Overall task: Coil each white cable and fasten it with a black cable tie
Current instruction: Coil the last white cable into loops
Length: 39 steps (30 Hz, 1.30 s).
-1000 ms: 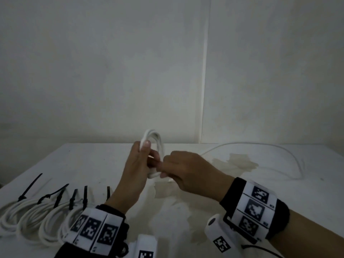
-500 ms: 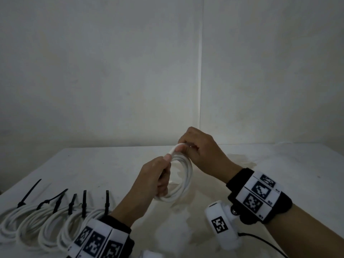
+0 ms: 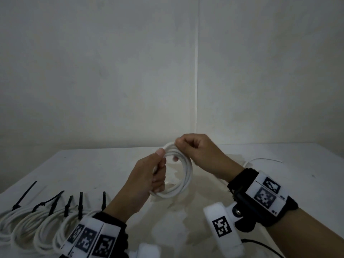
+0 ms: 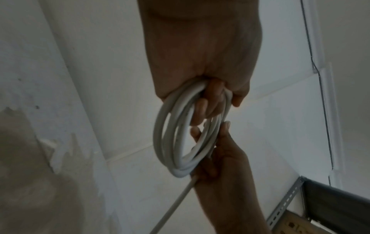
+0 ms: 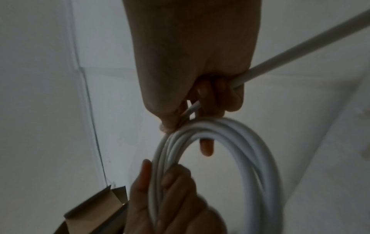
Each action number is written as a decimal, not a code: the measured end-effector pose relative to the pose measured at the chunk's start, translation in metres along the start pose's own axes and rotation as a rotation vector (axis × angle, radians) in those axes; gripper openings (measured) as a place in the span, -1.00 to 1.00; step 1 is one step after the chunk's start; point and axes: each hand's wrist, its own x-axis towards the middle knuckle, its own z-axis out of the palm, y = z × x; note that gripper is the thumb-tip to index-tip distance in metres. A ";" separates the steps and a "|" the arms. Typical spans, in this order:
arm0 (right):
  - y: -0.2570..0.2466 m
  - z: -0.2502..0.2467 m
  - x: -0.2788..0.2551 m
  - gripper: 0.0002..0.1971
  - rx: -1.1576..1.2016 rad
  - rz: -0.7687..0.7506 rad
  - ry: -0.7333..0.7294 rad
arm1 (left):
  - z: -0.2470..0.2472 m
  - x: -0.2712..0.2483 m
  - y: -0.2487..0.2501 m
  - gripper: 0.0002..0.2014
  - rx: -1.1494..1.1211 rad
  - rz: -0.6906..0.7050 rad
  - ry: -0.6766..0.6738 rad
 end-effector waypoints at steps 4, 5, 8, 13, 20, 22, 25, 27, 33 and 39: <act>-0.001 0.011 -0.007 -0.60 0.090 0.105 -0.002 | -0.002 0.008 -0.001 -0.60 -0.130 0.016 0.082; 0.001 0.013 -0.007 -0.60 0.082 0.091 0.025 | -0.003 0.009 -0.003 -0.59 -0.118 0.021 0.104; 0.006 0.018 -0.009 -0.63 -0.039 0.031 0.056 | -0.007 0.010 -0.009 -0.57 -0.025 0.028 0.148; 0.009 0.015 -0.011 -0.73 -0.317 -0.078 0.108 | -0.019 0.006 -0.011 -0.59 -0.001 0.001 0.044; 0.012 0.016 -0.005 -0.76 -0.336 -0.104 0.147 | -0.007 -0.002 0.000 -0.68 -0.267 -0.038 0.016; 0.011 0.013 -0.006 -0.77 -0.252 -0.091 0.120 | -0.007 -0.001 0.001 -0.66 -0.256 -0.054 0.010; 0.007 0.007 -0.007 -0.76 -0.203 -0.085 0.053 | -0.009 -0.001 0.002 -0.62 -0.246 -0.095 0.012; 0.006 0.008 -0.009 -0.76 -0.169 -0.081 0.027 | -0.008 -0.001 0.000 -0.62 -0.223 -0.077 0.046; 0.007 0.000 -0.014 -0.67 -0.064 -0.018 0.049 | -0.005 0.001 -0.001 -0.63 -0.310 -0.050 0.134; 0.042 -0.004 -0.022 -0.77 -0.238 -0.017 0.135 | -0.024 0.008 0.012 -0.63 -0.477 0.067 0.320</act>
